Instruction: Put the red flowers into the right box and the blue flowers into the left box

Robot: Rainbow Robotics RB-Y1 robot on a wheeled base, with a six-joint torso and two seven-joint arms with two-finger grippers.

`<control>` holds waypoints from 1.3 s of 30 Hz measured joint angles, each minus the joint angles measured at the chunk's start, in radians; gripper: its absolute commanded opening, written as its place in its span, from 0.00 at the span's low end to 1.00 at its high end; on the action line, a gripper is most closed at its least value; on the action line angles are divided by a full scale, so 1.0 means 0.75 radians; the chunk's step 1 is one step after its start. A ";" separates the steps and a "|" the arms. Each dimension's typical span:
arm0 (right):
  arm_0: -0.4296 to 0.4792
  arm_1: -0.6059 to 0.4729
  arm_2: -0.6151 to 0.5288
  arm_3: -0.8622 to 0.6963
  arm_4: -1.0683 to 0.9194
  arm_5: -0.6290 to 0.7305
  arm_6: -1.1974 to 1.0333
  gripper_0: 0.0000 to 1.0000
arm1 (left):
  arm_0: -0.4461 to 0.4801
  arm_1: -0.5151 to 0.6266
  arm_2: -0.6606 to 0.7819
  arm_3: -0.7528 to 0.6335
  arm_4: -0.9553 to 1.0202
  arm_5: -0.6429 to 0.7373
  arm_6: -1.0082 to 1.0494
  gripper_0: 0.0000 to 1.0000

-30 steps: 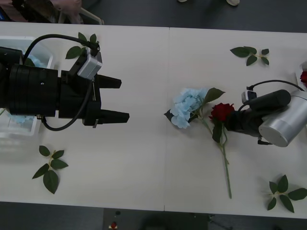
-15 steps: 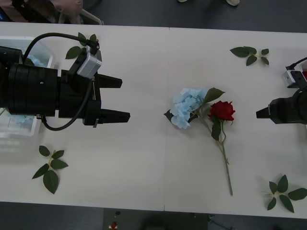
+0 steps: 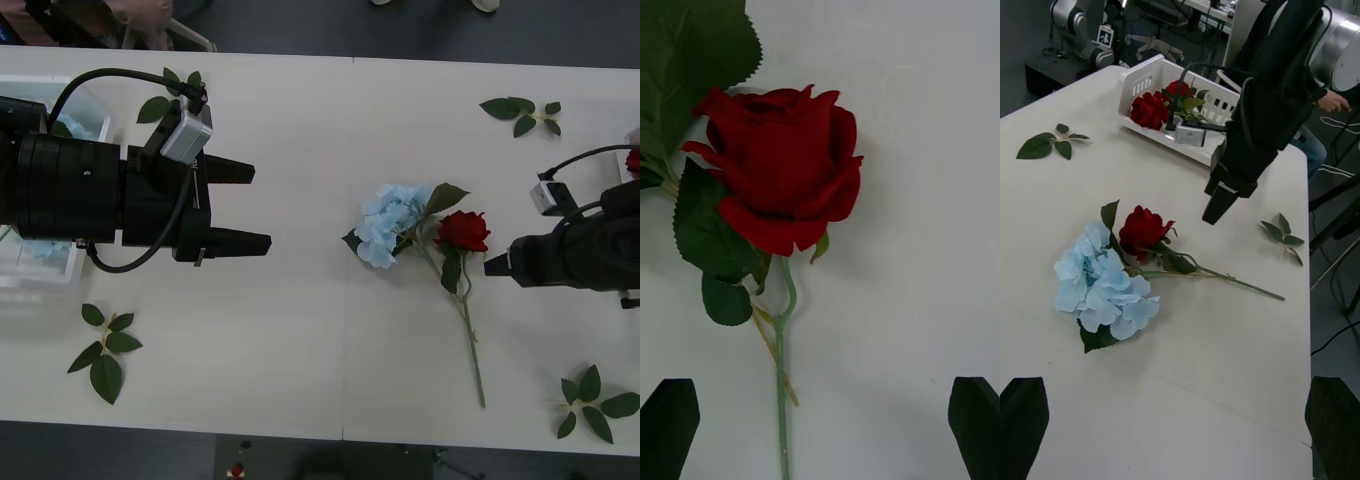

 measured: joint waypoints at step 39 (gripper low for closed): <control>-0.030 0.521 0.000 0.431 0.402 0.091 -0.158 0.91 | 0.000 0.000 0.000 0.000 0.000 0.000 0.000 1.00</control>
